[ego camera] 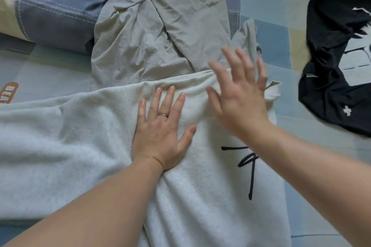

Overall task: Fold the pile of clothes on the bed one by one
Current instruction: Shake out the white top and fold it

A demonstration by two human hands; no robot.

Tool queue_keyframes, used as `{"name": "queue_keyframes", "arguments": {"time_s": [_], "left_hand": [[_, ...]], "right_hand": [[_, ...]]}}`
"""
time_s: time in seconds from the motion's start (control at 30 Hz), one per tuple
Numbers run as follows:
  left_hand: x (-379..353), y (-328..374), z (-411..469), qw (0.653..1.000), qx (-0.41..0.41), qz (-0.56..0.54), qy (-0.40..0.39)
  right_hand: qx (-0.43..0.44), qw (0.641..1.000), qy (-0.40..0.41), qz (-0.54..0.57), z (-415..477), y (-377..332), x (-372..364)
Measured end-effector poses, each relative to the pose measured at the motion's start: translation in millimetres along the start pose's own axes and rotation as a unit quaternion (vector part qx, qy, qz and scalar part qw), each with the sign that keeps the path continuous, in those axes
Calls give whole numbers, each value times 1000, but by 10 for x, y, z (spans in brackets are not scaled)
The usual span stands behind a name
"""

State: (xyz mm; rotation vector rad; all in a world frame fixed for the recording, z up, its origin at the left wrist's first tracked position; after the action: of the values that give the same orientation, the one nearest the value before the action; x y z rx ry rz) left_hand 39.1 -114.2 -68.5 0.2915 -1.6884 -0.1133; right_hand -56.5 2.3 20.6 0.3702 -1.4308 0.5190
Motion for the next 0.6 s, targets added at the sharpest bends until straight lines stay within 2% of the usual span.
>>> {"name": "queue_keyframes", "arguments": {"time_s": [0.07,0.13,0.33,0.4,0.47,0.53,0.57,0.6], "left_hand": [[-5,-24,5,1000,11,-3,3],[-24,-26,5,1000,15,-1,3],[-32,-32,13,1000,20,0,2],[-40,-32,5,1000,20,2,0],[-35,-38,7,1000,22,0,3],[-12,-32,18,1000,20,-4,3],[-7,-26,16,1000,19,-3,0],[-2,-19,15,1000,20,-1,-3]], "right_hand": [[25,990,-139,-9,-248,-116,-363],[-12,968,-251,4,-340,36,-712],[-199,945,-253,53,130,707,-833],[-160,965,-204,37,105,583,-603],[-32,987,-139,77,-127,210,-329],[66,977,-184,87,-629,-35,-388],[59,970,-226,67,-892,33,-531],[2,965,-260,47,-1108,261,-679]]}}
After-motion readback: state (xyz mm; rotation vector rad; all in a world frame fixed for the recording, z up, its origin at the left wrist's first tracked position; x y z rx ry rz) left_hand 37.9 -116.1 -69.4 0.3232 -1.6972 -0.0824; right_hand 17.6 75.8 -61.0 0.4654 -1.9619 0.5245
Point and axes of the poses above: each hand's wrist, its own z-axis towards the middle knuckle, its own x-axis out of the back of the hand, y = z × x, the point moved 10 cm from there along z, towards the middle knuckle, and after that the axes turned 7 degrees about -y, right-handed, at the moved point
